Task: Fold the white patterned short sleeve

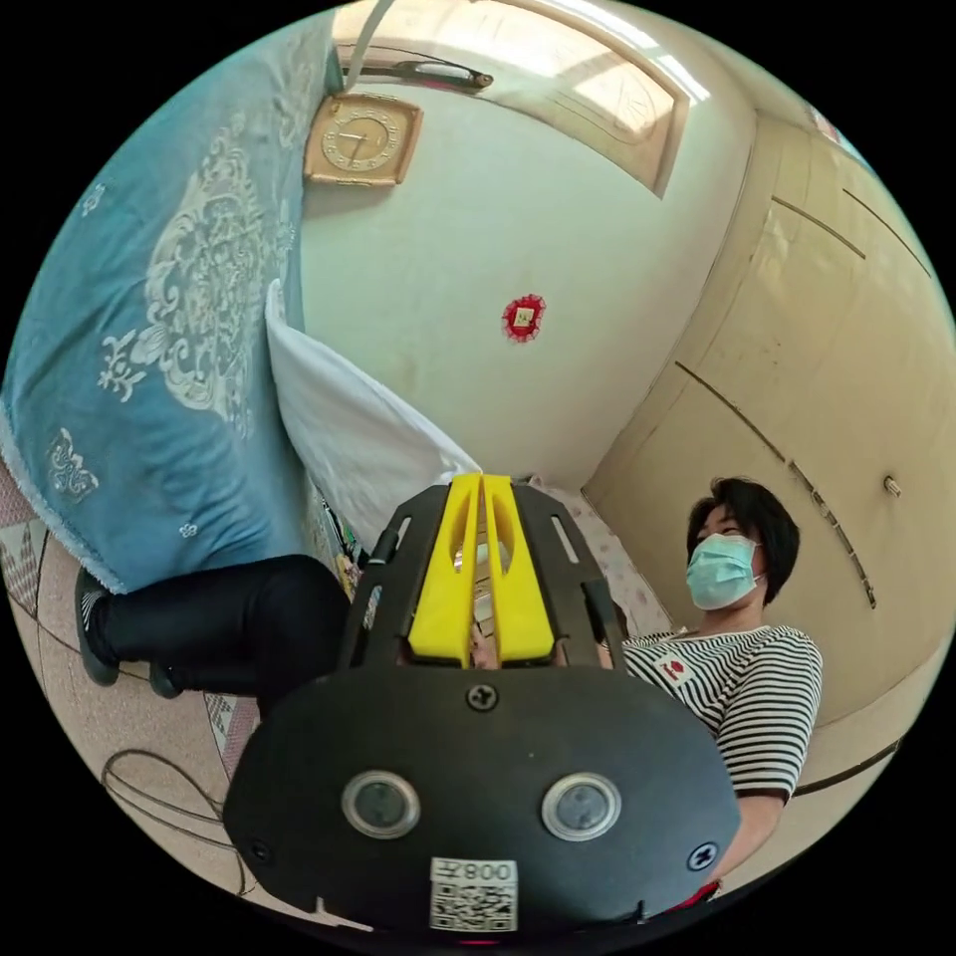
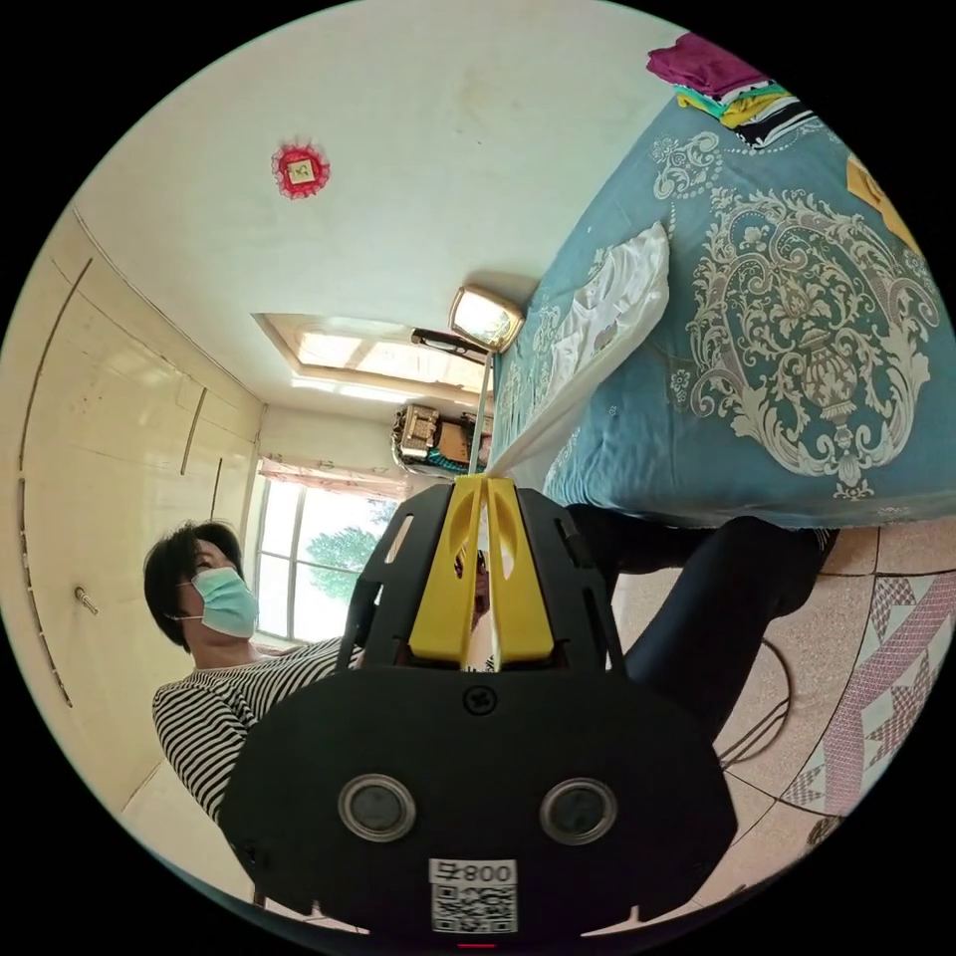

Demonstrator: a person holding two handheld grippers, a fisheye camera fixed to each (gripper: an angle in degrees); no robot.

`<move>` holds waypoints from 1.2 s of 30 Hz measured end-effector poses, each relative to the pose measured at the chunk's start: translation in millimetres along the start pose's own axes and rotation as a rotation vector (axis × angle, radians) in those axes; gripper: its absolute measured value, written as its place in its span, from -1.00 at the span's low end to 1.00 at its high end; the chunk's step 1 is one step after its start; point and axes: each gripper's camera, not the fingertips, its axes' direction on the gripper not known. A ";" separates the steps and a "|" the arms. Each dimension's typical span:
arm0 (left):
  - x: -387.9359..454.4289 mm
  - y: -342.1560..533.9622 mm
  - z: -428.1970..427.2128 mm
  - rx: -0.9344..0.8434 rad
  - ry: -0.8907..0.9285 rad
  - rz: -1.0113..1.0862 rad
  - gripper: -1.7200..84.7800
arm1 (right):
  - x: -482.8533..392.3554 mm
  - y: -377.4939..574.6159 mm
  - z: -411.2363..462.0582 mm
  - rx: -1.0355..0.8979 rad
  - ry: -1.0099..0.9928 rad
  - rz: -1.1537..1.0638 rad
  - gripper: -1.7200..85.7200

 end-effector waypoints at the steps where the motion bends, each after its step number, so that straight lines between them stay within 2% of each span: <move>1: 11.4 -7.8 9.6 -0.025 0.007 0.017 -0.95 | 7.6 4.3 -6.5 0.018 -0.004 -0.001 -0.95; 8: 64.1 -26.3 47.2 -0.139 -0.023 0.037 -0.95 | 64.6 39.1 -37.6 0.106 -0.056 0.012 -0.95; 21: 118.2 -37.8 39.3 -0.111 -0.202 -0.105 -0.95 | 181.4 102.6 -36.2 0.149 -0.118 0.161 -0.95; 30: 138.3 -130.4 101.9 -0.127 -0.199 -0.069 -0.95 | 212.3 42.1 -11.7 0.143 -0.131 0.129 -0.95; 36: 150.1 -222.6 161.4 -0.147 -0.218 -0.007 -0.95 | 226.3 -42.1 4.3 0.186 -0.176 0.084 -0.95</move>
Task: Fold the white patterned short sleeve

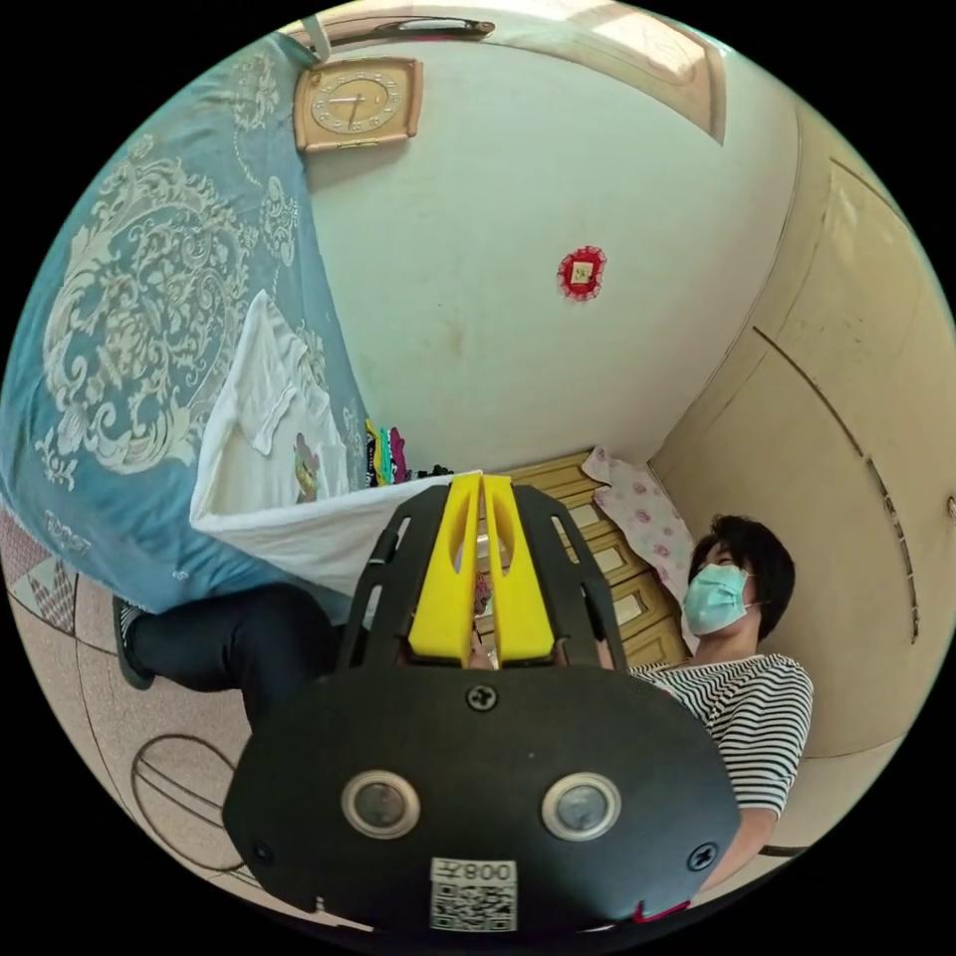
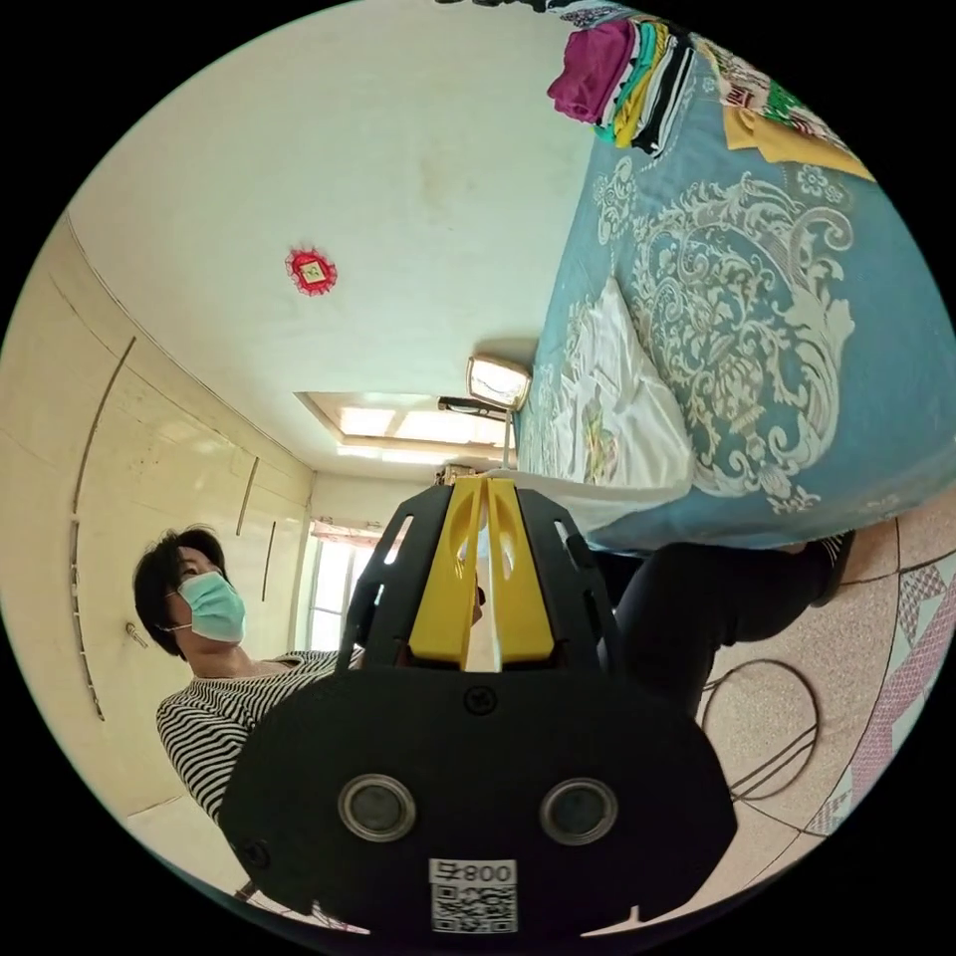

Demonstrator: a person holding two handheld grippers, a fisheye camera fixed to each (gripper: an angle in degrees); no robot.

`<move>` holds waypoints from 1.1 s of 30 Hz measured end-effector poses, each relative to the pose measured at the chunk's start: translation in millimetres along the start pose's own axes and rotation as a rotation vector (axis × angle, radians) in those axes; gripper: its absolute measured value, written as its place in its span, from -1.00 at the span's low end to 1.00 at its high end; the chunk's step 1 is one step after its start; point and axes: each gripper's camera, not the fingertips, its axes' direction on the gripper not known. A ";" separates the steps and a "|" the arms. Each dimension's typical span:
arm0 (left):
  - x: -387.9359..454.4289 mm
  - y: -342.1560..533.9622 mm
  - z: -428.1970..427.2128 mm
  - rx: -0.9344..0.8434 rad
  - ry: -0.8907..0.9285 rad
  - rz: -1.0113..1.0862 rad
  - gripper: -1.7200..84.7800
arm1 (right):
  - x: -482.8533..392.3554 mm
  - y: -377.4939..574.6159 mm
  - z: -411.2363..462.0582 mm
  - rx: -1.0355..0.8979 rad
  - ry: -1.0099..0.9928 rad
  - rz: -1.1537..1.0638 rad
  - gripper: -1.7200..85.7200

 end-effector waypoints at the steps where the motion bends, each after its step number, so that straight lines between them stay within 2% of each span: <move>1: 3.7 -22.0 9.8 -0.007 -0.010 0.013 -0.95 | 1.9 -20.8 8.9 0.001 -0.009 -0.011 -0.95; 20: -27.7 -329.5 153.7 0.013 -0.166 0.016 -0.95 | 64.2 -401.1 182.8 -0.080 0.065 -0.032 -0.95; 33: -65.0 -434.7 219.5 0.009 -0.328 -0.069 -0.94 | 116.4 -552.0 259.4 -0.115 0.148 0.089 -0.95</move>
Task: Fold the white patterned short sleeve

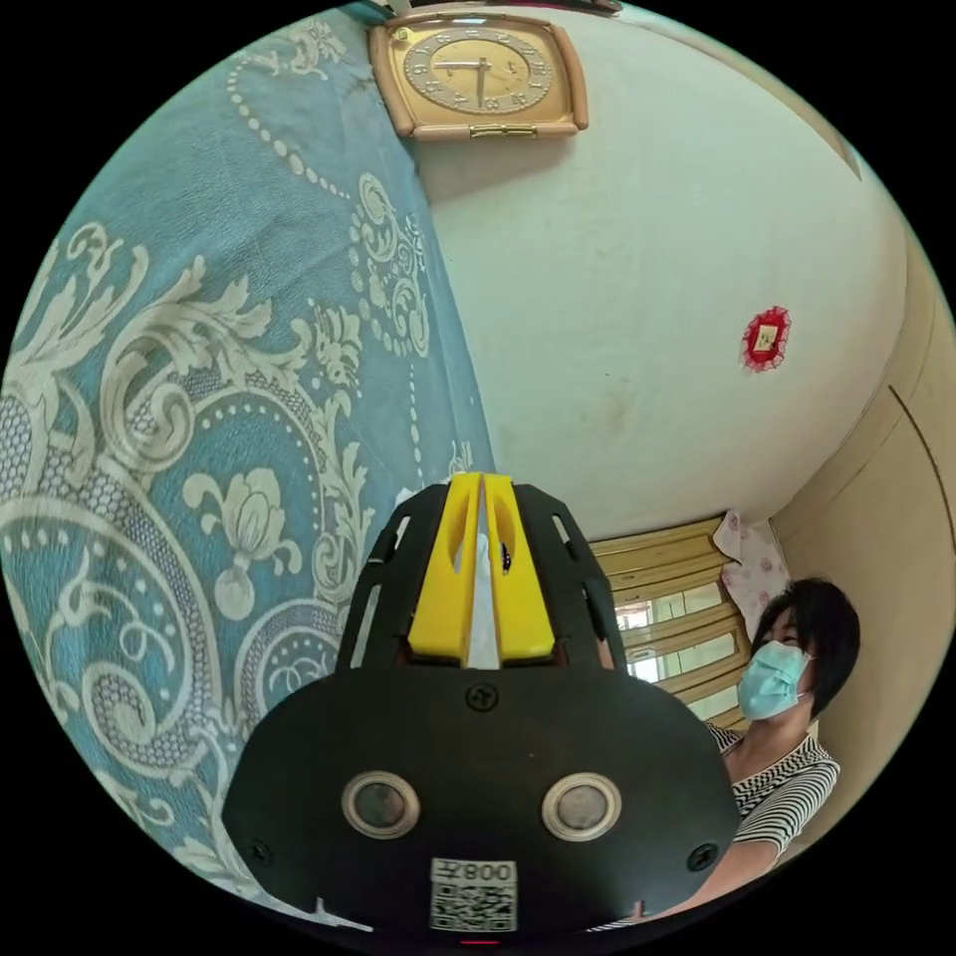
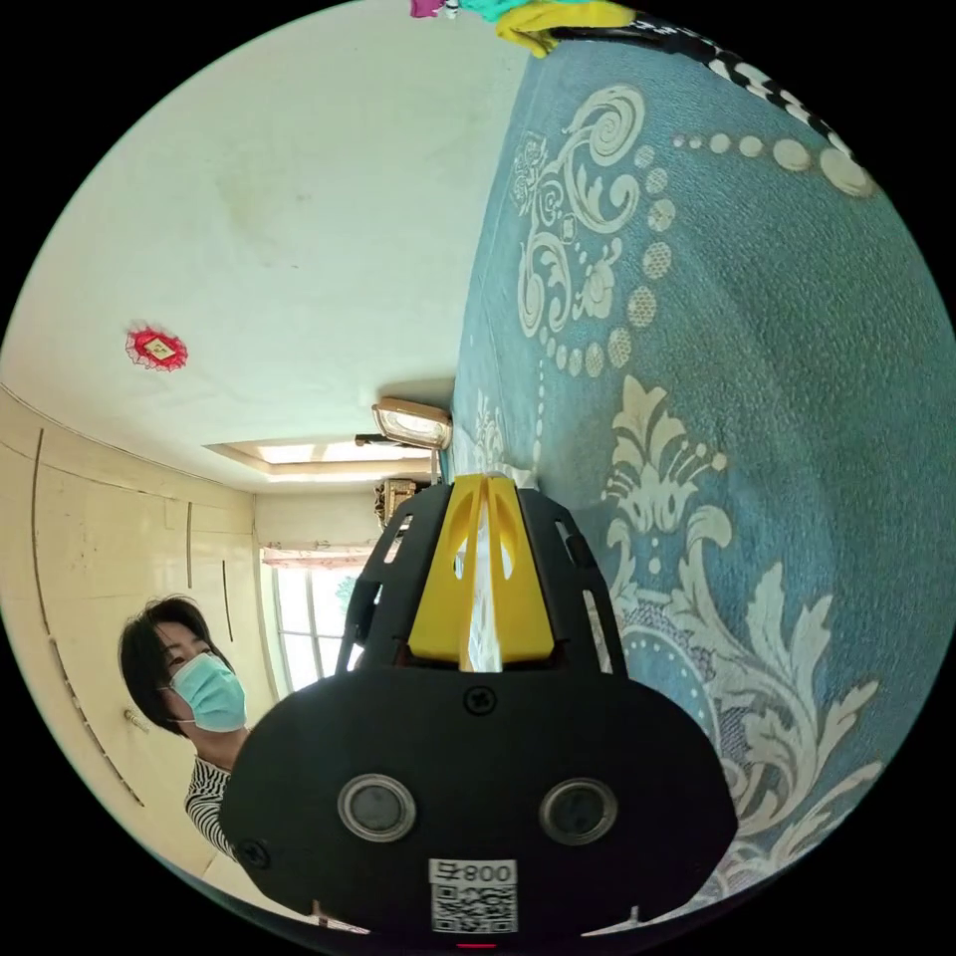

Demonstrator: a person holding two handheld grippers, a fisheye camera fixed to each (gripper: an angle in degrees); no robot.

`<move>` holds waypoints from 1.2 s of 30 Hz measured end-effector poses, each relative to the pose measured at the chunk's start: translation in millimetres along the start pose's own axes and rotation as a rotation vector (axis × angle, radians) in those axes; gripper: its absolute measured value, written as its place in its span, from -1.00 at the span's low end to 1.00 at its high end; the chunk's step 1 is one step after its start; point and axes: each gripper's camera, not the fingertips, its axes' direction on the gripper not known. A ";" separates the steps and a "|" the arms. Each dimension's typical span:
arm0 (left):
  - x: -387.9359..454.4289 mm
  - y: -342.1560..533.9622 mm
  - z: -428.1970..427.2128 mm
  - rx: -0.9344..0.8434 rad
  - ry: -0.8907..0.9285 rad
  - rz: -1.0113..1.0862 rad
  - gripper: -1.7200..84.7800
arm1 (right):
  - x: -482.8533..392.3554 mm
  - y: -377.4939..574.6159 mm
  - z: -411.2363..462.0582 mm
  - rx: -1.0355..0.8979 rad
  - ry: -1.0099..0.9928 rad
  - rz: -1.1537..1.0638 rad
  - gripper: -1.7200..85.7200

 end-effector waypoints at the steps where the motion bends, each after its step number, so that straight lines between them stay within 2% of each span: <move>1: 2.1 -3.5 1.7 0.022 0.006 -0.009 -0.94 | -1.8 -7.8 2.5 -0.002 0.001 0.005 -0.95; 7: 38.7 -8.9 5.1 0.078 0.015 0.013 -0.93 | -33.3 -29.8 1.9 0.034 -0.030 -0.017 -0.95; 9: 61.2 -4.2 15.9 0.039 -0.019 0.044 -0.94 | -50.6 -33.4 -3.0 0.069 -0.026 -0.041 -0.95; 13: 121.4 11.4 74.8 -0.192 -0.121 0.169 -0.95 | -98.3 -39.2 -11.9 0.153 -0.034 -0.108 -0.95; 15: 146.7 16.7 107.7 -0.305 -0.215 0.249 -0.95 | -132.9 -40.3 3.7 0.096 0.027 -0.187 -0.96; 18: 184.6 20.8 162.1 -0.456 -0.371 0.383 -0.95 | -192.6 -45.2 65.7 -0.143 0.209 -0.308 -0.96; 20: 211.1 23.8 202.2 -0.551 -0.494 0.490 -0.95 | -235.9 -47.8 123.3 -0.310 0.404 -0.421 -0.96; 23: 236.2 31.5 244.1 -0.652 -0.696 0.618 -0.95 | -278.9 -50.3 181.1 -0.425 0.624 -0.556 -0.96; 25: 248.8 35.9 261.3 -0.693 -0.753 0.679 -0.96 | -298.0 -51.4 206.5 -0.472 0.722 -0.614 -0.96; 29: 279.1 34.1 277.9 -0.644 -0.836 0.756 -0.96 | -335.5 -50.0 245.2 -0.541 0.911 -0.728 -0.96; 36: 304.7 16.5 296.5 -0.574 -0.863 0.742 -0.96 | -398.0 -60.6 258.8 -0.496 1.005 -0.825 -0.96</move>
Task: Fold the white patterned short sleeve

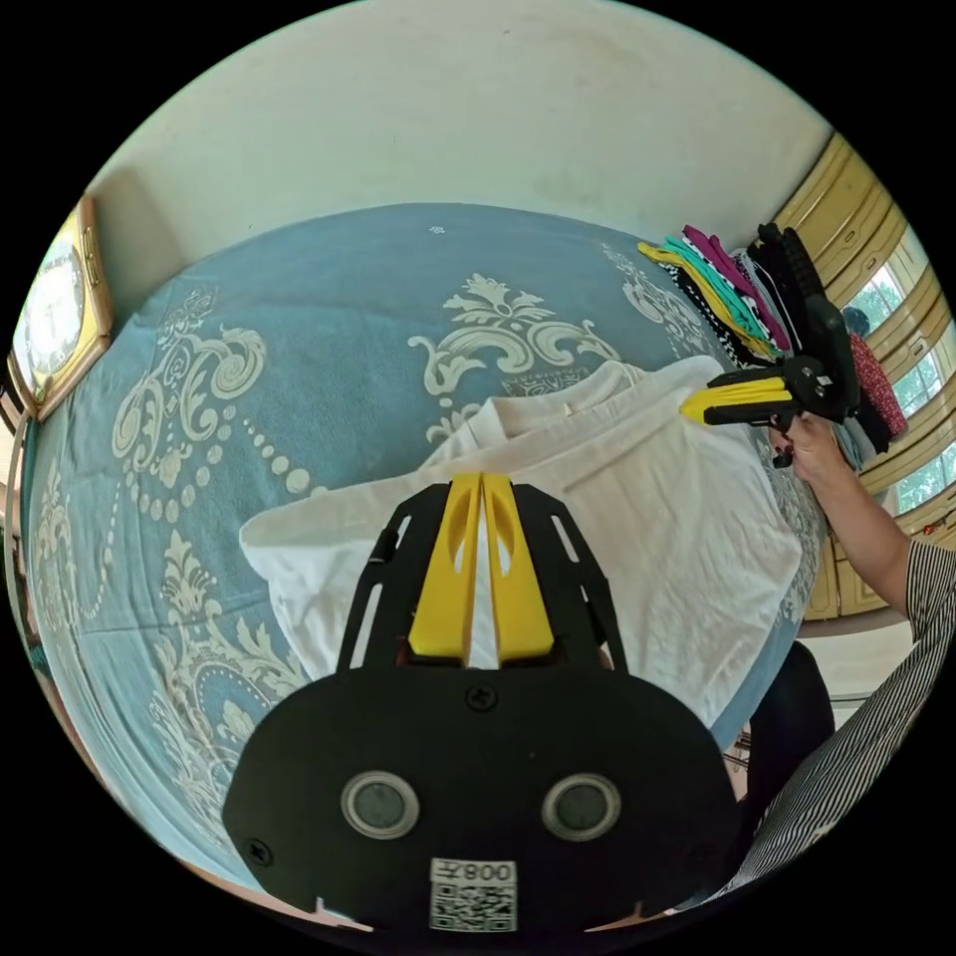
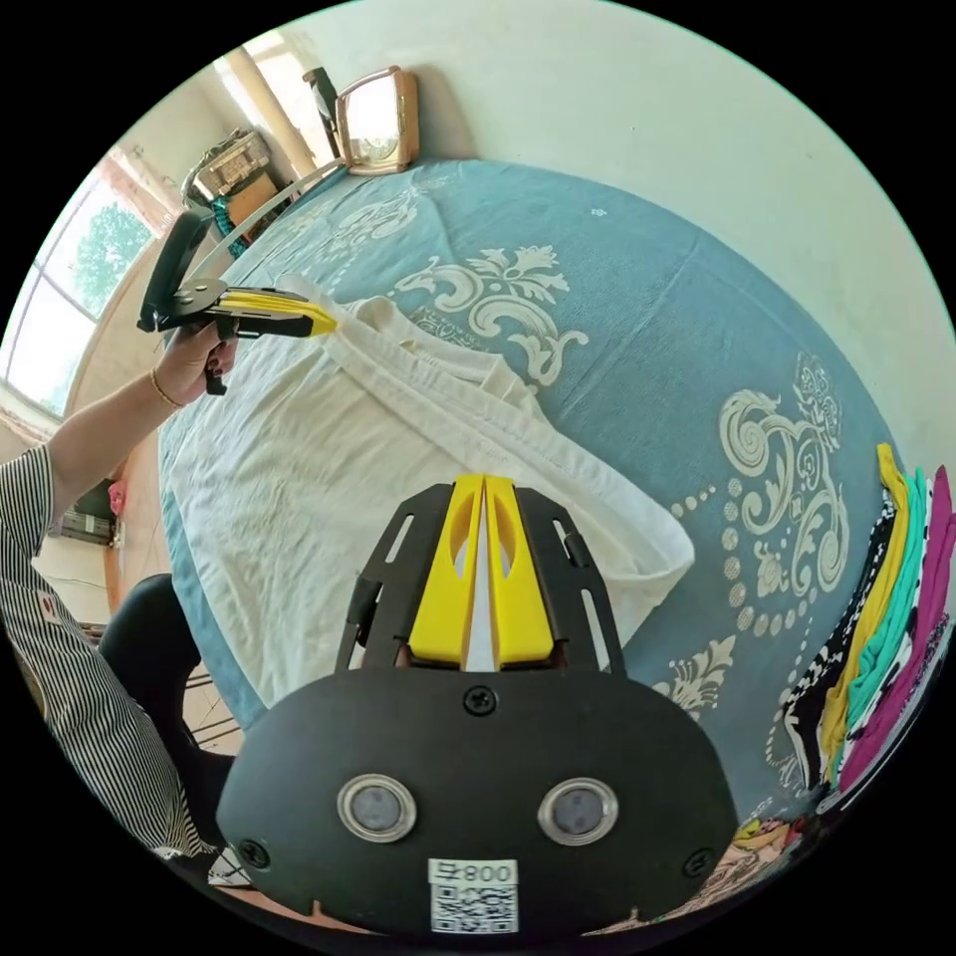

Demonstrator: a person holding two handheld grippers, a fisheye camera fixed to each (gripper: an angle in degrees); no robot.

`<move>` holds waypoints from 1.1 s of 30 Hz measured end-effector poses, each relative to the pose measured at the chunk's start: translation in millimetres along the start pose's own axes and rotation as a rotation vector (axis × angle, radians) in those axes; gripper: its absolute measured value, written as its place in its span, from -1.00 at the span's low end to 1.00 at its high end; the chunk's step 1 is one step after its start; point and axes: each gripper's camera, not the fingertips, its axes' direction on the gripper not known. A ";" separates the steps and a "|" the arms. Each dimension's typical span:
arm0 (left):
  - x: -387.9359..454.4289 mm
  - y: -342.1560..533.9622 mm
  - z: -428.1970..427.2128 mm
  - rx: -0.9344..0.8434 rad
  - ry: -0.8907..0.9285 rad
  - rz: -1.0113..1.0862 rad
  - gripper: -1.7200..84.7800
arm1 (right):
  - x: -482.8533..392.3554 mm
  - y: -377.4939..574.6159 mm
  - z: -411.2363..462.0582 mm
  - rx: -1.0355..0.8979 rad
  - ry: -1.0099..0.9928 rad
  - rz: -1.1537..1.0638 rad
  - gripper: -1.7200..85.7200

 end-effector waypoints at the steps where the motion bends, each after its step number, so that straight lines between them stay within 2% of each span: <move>1: 2.2 -4.0 -2.4 0.001 -0.023 -0.005 -0.96 | 0.5 -6.5 -9.0 0.008 0.026 0.007 -0.96; 3: 5.9 -6.5 -9.3 0.029 -0.054 -0.023 -0.96 | 2.5 -13.9 -21.5 0.030 0.080 0.029 -0.96; 6: 19.3 -0.3 -25.0 0.104 0.005 -0.018 -0.96 | -1.5 -18.8 -44.0 0.061 0.077 0.037 -0.96; 10: 53.7 18.9 -37.2 0.153 0.057 0.073 -0.96 | -26.7 -10.1 -73.0 0.135 0.165 -0.001 -0.96; 13: 67.9 20.0 -27.3 0.082 0.026 0.116 -0.96 | -39.6 -9.2 -82.0 0.123 0.100 -0.069 -0.96; 16: 61.2 13.2 -12.2 -0.004 -0.032 0.061 -0.96 | -38.9 -12.0 -74.5 0.052 0.182 -0.041 -0.96; 20: 48.2 15.3 -25.3 0.074 -0.003 -0.023 -0.95 | -15.7 -2.4 -87.1 0.083 0.084 0.059 -0.96; 26: 38.6 29.3 -28.8 0.045 -0.013 -0.058 -0.94 | 8.6 17.0 -99.9 0.107 0.015 0.160 -0.95; 29: 44.8 38.5 -38.4 0.087 0.073 0.029 -0.91 | -1.7 26.8 -115.7 0.174 0.063 0.142 -0.94; 33: 55.3 37.9 -37.2 0.042 0.026 0.115 -0.84 | -13.2 28.6 -116.9 0.156 0.102 0.077 -0.89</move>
